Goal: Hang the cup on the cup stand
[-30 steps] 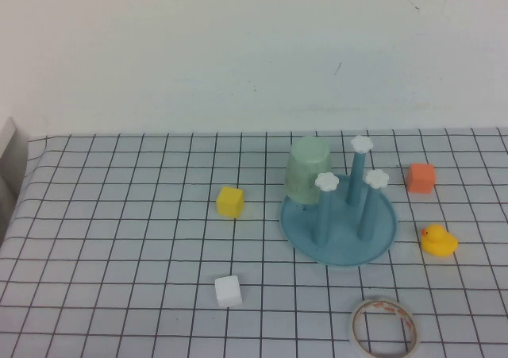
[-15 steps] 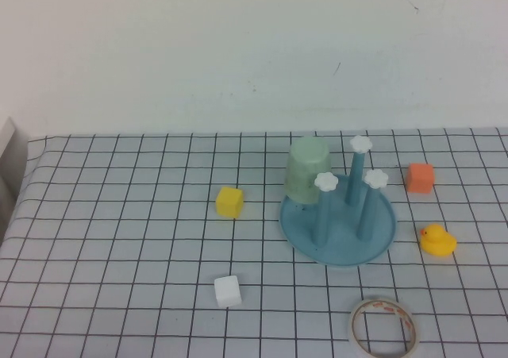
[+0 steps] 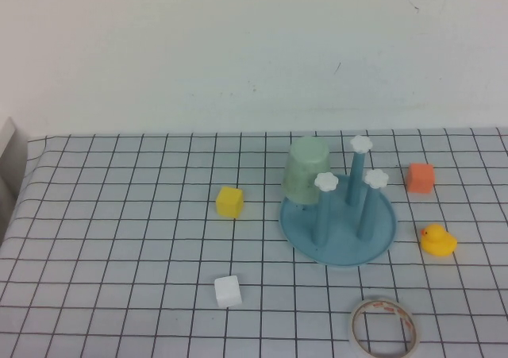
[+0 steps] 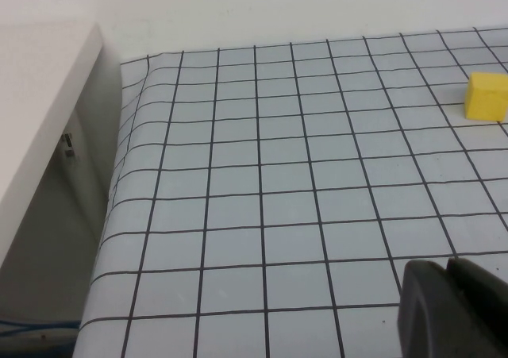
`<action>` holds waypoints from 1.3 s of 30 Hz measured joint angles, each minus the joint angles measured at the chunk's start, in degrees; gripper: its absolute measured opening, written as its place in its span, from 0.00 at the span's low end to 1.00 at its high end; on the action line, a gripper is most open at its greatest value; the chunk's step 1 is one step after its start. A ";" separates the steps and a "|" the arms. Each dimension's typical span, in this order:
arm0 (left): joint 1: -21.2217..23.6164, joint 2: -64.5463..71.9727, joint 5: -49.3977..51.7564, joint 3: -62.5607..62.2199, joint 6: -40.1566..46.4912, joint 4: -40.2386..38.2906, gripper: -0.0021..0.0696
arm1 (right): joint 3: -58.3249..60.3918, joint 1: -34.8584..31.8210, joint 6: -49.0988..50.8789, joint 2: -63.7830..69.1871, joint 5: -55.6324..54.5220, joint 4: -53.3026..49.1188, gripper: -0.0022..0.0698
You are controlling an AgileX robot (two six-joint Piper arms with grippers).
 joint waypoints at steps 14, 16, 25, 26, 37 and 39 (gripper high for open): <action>0.00 0.00 0.00 0.00 0.00 0.00 0.03 | 7.90 -5.63 0.00 -0.91 1.20 1.98 0.03; 0.00 0.00 0.00 0.00 0.00 0.00 0.03 | 7.90 -5.63 0.00 -0.91 1.38 2.07 0.03; 0.00 0.00 0.00 0.00 0.00 0.00 0.03 | 7.69 -5.63 2.37 -0.91 2.08 5.33 0.03; 0.00 0.00 0.00 0.00 0.00 0.00 0.03 | 7.69 -5.63 2.51 -0.91 2.08 5.57 0.03; 0.00 0.00 0.00 0.00 0.00 0.00 0.03 | 7.59 -5.63 4.50 -0.91 2.33 6.26 0.03; 0.00 0.00 0.00 0.00 0.00 0.00 0.03 | 7.59 -5.63 5.04 -0.91 2.33 6.26 0.03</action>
